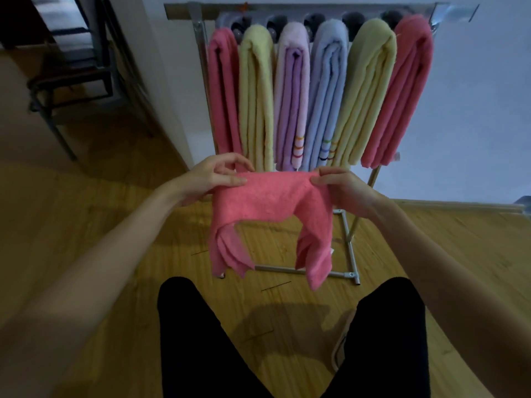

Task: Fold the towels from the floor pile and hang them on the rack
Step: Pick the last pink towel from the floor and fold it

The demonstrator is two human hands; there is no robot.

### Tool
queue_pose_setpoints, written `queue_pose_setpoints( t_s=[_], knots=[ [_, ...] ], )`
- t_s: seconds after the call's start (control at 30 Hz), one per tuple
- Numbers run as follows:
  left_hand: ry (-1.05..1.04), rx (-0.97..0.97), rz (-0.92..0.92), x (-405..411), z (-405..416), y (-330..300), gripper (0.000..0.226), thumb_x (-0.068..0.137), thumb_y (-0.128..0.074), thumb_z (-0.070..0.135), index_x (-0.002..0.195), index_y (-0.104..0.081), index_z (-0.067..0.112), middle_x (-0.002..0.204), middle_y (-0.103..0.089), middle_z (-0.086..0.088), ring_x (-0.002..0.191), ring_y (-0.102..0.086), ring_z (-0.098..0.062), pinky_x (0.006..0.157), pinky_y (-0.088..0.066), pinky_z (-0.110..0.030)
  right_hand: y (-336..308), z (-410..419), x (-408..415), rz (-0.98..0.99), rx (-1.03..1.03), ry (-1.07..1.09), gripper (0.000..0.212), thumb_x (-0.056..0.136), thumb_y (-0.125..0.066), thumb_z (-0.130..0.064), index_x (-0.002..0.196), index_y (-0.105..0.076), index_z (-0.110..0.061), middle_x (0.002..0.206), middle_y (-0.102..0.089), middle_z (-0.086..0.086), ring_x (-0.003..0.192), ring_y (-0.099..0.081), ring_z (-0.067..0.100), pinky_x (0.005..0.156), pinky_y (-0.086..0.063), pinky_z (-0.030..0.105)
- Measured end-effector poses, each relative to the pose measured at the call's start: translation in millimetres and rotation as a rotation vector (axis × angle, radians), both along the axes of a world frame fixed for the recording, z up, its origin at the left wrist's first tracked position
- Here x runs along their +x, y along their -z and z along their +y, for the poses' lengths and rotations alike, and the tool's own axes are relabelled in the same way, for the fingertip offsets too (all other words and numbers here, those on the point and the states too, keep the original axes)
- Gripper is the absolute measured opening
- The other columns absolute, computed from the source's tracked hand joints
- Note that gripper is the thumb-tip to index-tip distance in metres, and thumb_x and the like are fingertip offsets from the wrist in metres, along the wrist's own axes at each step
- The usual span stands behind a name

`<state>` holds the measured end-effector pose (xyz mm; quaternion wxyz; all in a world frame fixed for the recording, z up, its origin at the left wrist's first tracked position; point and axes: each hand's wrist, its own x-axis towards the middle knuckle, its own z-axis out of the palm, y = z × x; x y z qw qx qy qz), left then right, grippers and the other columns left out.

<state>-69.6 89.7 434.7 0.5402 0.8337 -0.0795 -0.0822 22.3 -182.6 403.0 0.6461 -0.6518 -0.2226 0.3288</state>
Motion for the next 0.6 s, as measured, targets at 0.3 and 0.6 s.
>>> queue_pose_setpoints(
  t_s=[0.3, 0.6],
  knots=[
    [0.027, 0.271, -0.030, 30.4, 27.9, -45.9, 0.031, 0.094, -0.045, 0.001, 0.079, -0.068, 0.016, 0.094, -0.061, 0.004, 0.089, -0.055, 0.002, 0.078, -0.043, -0.012, -37.4, 33.8, 25.5, -0.321, -0.189, -0.351, 0.033, 0.085, -0.046, 0.015, 0.109, -0.063, 0.000, 0.117, -0.065, 0.008, 0.113, -0.059, 0.017, 0.092, -0.049, 0.028],
    [0.136, 0.852, -0.213, 65.2, 65.6, -102.2, 0.028, 0.076, -0.077, 0.023, 0.102, -0.068, 0.027, 0.104, -0.057, 0.015, 0.086, -0.053, 0.002, 0.067, -0.043, -0.010, -105.1, 90.1, 46.1, -0.670, -0.424, -0.364, 0.030, 0.085, -0.063, -0.001, 0.111, -0.071, -0.013, 0.116, -0.068, -0.007, 0.109, -0.061, 0.003, 0.091, -0.048, 0.015]
  ],
)
